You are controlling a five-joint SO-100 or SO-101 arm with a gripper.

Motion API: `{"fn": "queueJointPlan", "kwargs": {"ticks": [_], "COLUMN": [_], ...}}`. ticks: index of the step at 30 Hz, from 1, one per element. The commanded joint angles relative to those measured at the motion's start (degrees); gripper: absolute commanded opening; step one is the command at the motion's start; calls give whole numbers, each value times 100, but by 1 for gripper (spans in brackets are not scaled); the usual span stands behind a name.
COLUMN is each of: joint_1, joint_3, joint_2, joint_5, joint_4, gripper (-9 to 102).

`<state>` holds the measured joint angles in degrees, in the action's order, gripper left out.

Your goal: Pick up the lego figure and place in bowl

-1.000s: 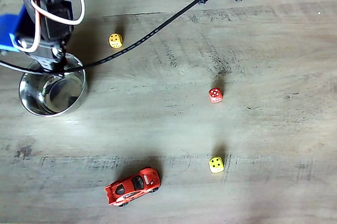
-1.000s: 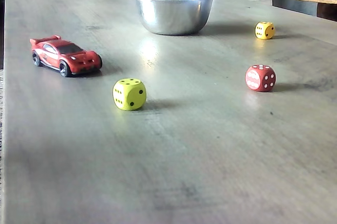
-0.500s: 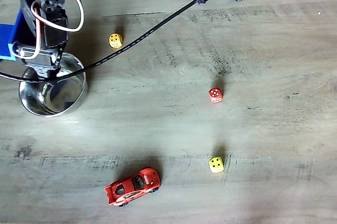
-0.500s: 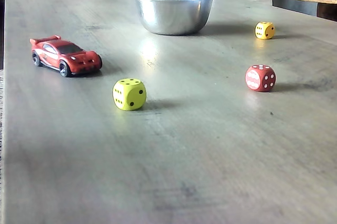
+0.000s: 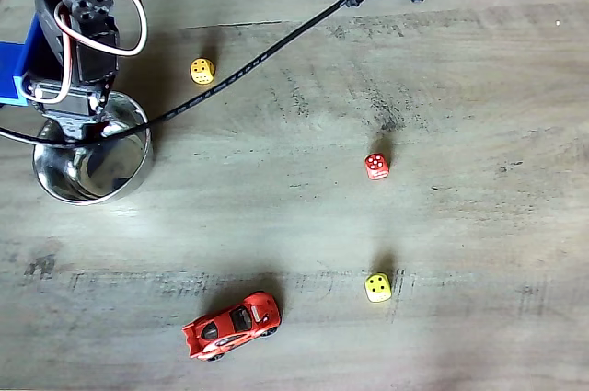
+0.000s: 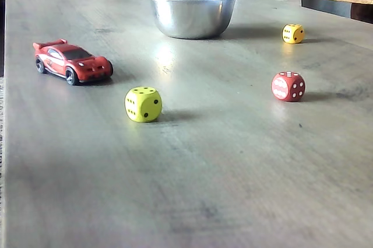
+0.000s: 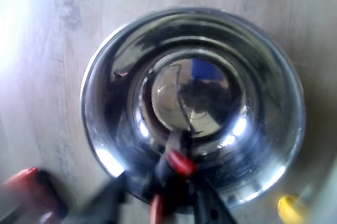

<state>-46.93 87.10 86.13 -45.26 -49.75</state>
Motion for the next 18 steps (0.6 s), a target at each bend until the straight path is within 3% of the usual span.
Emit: {"fn": "queueJointPlan", "kwargs": {"ticks": [1, 10, 18], "joint_1": [-35, -44, -88], "joint_3": [-299, -272, -299], "joint_2": [26, 26, 26], "joint_5": [-18, 26, -9], "joint_4": [132, 114, 123], "gripper": [20, 19, 1]}}
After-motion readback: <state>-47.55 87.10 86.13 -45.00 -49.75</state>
